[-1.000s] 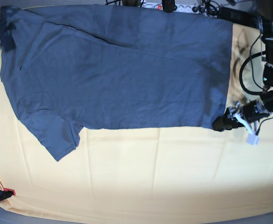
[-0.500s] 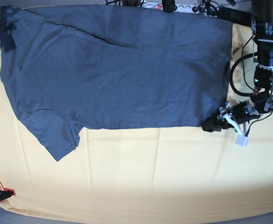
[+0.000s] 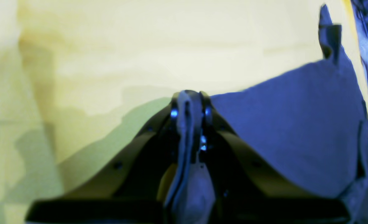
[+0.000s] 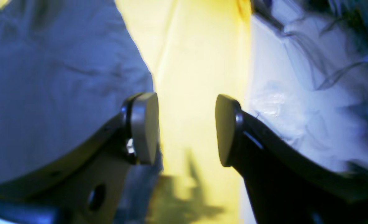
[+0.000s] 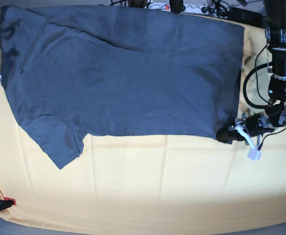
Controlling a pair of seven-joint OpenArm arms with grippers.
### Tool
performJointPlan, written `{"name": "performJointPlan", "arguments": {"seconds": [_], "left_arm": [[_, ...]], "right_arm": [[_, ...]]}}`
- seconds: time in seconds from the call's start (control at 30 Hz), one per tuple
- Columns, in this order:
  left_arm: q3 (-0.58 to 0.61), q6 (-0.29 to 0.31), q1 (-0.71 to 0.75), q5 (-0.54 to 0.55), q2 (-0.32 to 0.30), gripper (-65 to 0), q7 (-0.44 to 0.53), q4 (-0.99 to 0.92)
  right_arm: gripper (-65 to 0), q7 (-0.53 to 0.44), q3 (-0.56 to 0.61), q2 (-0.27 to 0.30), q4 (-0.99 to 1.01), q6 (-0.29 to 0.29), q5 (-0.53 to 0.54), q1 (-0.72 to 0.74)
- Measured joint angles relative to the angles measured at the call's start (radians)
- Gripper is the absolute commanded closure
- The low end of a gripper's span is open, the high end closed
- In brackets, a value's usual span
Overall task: Fold the T-shirt properly
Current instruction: 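Move left gripper to the hem corner, right gripper to the sleeve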
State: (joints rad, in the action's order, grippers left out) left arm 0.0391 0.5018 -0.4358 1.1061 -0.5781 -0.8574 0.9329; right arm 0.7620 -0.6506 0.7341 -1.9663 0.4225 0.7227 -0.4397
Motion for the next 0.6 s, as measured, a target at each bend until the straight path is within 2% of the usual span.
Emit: {"name": "performJointPlan", "arguments": {"seconds": [0.17, 0.23, 0.4, 0.6], "left_arm": [[0.0, -0.001, 0.001, -0.005, 0.0, 0.0, 0.0, 0.0], [0.0, 0.0, 0.001, -0.003, 0.0, 0.0, 0.0, 0.0], [0.0, 0.0, 0.001, -0.004, 0.0, 0.0, 0.0, 0.0], [0.0, 0.0, 0.001, -0.004, -0.001, 0.0, -0.007, 0.0]], "right_arm": [[-31.7, 0.106, 0.113, -0.003, 0.369, 0.134, 0.239, 0.304], [-31.7, 0.127, 0.187, -0.003, 0.506, 0.177, 0.29, 0.405], [-31.7, 0.132, 0.36, -0.016, 0.826, 0.192, 0.28, 0.638], [-31.7, 0.121, 0.408, -0.077, 1.163, 0.235, 0.245, 0.858]]}}
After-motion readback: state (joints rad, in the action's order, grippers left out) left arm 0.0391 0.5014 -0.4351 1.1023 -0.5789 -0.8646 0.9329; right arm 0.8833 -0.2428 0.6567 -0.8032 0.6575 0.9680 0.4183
